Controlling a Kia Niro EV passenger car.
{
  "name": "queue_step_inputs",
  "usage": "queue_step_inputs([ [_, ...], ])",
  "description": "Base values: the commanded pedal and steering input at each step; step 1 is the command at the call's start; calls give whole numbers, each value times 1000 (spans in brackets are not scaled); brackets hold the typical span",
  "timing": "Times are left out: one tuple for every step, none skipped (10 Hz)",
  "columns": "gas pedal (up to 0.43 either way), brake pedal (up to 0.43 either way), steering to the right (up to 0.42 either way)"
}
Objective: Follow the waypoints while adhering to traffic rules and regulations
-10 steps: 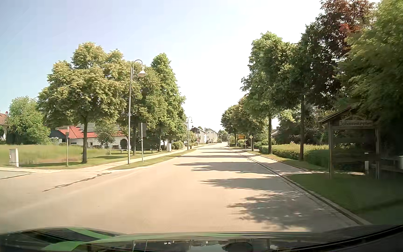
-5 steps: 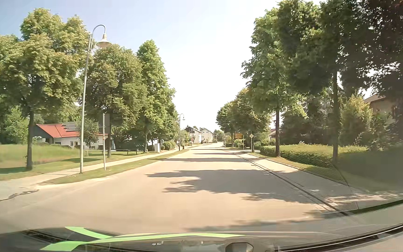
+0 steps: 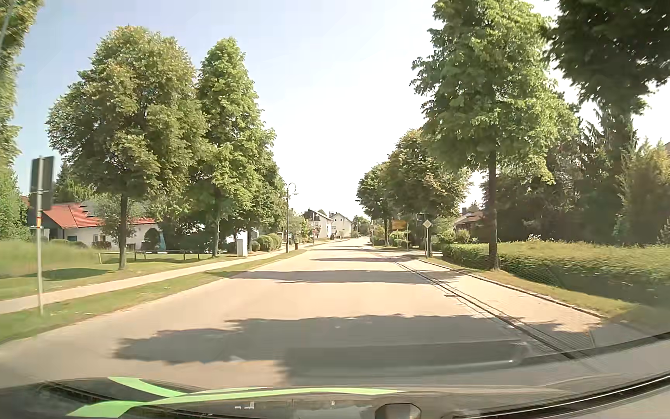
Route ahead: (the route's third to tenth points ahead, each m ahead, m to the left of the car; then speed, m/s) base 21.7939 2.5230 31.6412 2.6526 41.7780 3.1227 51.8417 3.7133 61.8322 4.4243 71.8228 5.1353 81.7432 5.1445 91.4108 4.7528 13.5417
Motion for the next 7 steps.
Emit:
queue_step_inputs([
  [150,0,-3],
  [150,0,-2],
  [138,0,-3],
  [110,0,-4],
  [110,0,-4],
  [110,0,-7],
  [118,0,-9],
])
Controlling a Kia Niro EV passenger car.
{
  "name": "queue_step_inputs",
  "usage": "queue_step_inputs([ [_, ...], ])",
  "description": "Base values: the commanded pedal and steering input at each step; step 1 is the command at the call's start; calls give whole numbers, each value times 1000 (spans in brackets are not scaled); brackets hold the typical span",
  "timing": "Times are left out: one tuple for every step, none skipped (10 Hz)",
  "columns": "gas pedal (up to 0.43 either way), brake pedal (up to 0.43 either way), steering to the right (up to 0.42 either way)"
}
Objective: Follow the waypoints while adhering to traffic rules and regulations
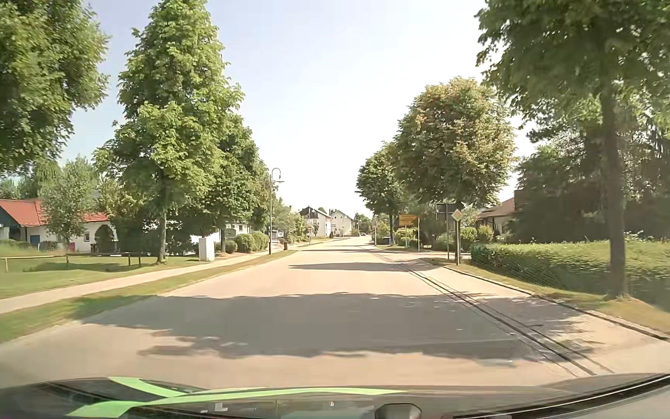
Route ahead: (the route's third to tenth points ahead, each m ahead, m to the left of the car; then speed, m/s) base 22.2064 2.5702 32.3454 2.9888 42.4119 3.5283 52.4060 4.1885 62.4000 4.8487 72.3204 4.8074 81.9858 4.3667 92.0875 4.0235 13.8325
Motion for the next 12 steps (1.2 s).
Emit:
queue_step_inputs([
  [118,0,-9],
  [138,0,-8],
  [138,0,-7],
  [138,0,-7],
  [138,0,-7],
  [138,0,-7],
  [130,0,-7],
  [130,0,-7],
  [130,0,-7],
  [130,0,-7],
  [130,0,-7],
  [130,0,-7],
])
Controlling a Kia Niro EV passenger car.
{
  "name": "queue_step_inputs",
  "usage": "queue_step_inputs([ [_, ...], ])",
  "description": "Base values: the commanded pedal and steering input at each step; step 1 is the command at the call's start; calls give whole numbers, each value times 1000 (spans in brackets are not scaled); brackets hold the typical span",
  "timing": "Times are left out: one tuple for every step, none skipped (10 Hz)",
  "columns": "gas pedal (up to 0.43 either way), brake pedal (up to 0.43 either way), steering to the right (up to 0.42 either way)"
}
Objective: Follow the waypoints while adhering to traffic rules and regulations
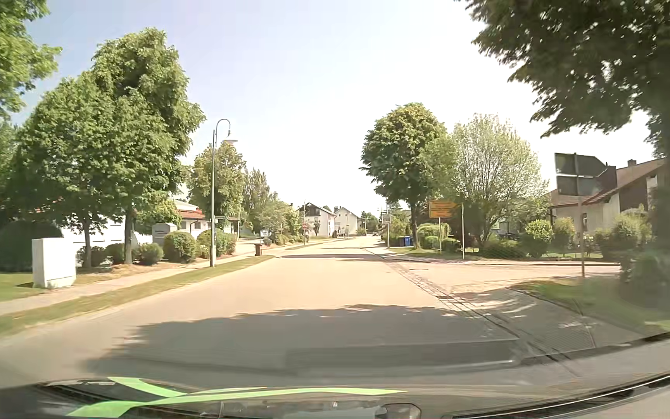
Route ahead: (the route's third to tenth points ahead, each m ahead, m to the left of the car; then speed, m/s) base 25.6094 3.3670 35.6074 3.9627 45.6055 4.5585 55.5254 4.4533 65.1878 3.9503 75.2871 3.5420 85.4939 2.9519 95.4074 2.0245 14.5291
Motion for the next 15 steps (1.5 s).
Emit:
queue_step_inputs([
  [130,0,-7],
  [98,0,-7],
  [47,0,-7],
  [47,0,-7],
  [47,0,-8],
  [59,0,-8],
  [67,0,-8],
  [87,0,-9],
  [98,0,-10],
  [98,0,-11],
  [98,0,-11],
  [98,0,-12],
  [98,0,-13],
  [98,0,-13],
  [98,0,-12],
])
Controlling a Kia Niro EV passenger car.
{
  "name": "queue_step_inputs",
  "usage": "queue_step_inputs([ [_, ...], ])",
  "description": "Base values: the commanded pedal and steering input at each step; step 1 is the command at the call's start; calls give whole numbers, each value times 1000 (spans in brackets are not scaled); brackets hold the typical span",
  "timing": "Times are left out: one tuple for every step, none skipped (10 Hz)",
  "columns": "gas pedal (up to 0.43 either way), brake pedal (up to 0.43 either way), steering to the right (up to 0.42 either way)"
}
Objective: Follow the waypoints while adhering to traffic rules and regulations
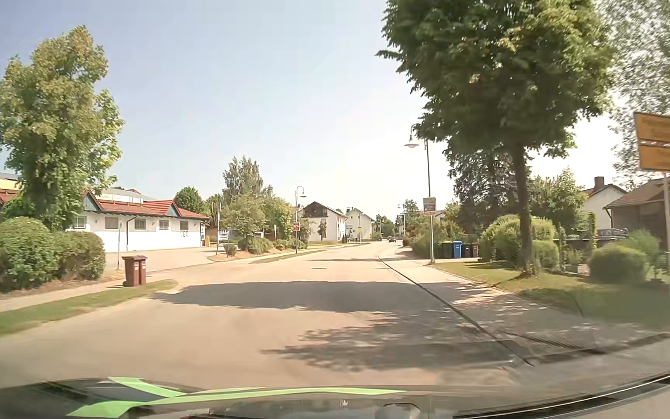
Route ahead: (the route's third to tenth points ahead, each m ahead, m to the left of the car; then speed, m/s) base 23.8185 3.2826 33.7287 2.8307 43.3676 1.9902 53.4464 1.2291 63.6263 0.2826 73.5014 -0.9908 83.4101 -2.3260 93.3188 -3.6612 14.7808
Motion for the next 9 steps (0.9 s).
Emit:
queue_step_inputs([
  [98,0,-11],
  [98,0,-11],
  [98,0,-11],
  [87,0,-11],
  [20,0,-10],
  [8,0,-8],
  [8,0,-7],
  [20,0,-4],
  [28,0,-3],
])
